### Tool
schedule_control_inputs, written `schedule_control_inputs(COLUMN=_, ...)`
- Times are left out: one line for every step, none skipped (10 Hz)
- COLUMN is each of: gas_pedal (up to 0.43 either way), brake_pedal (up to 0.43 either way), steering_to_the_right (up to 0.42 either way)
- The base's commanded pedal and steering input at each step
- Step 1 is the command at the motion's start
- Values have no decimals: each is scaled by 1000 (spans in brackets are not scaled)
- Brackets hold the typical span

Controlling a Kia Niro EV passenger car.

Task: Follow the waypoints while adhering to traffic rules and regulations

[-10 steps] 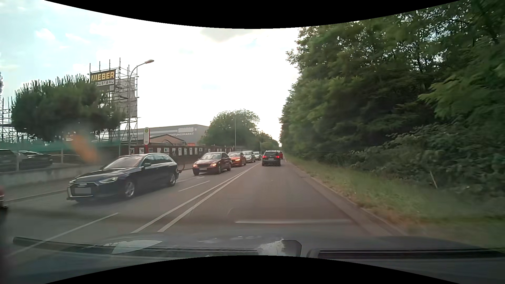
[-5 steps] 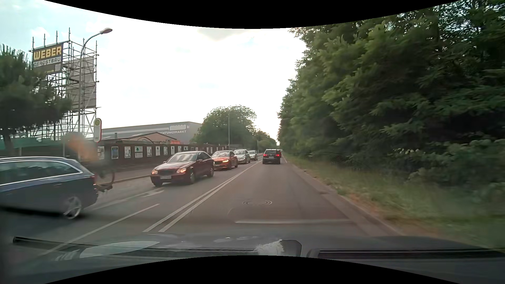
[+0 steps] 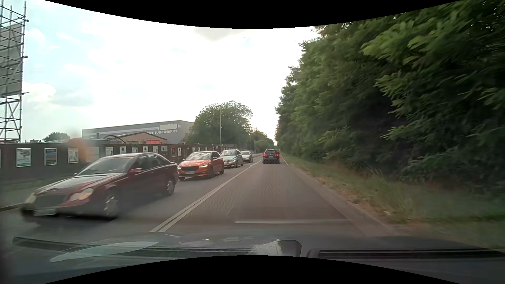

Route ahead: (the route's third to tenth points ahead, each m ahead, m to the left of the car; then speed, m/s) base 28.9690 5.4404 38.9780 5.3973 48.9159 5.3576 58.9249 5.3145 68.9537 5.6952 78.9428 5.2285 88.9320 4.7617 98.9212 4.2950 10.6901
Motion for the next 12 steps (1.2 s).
schedule_control_inputs(gas_pedal=98, brake_pedal=0, steering_to_the_right=8)
schedule_control_inputs(gas_pedal=98, brake_pedal=0, steering_to_the_right=8)
schedule_control_inputs(gas_pedal=98, brake_pedal=0, steering_to_the_right=8)
schedule_control_inputs(gas_pedal=98, brake_pedal=0, steering_to_the_right=8)
schedule_control_inputs(gas_pedal=98, brake_pedal=0, steering_to_the_right=8)
schedule_control_inputs(gas_pedal=98, brake_pedal=0, steering_to_the_right=7)
schedule_control_inputs(gas_pedal=98, brake_pedal=0, steering_to_the_right=6)
schedule_control_inputs(gas_pedal=98, brake_pedal=0, steering_to_the_right=6)
schedule_control_inputs(gas_pedal=98, brake_pedal=0, steering_to_the_right=6)
schedule_control_inputs(gas_pedal=98, brake_pedal=0, steering_to_the_right=5)
schedule_control_inputs(gas_pedal=98, brake_pedal=0, steering_to_the_right=5)
schedule_control_inputs(gas_pedal=98, brake_pedal=0, steering_to_the_right=5)
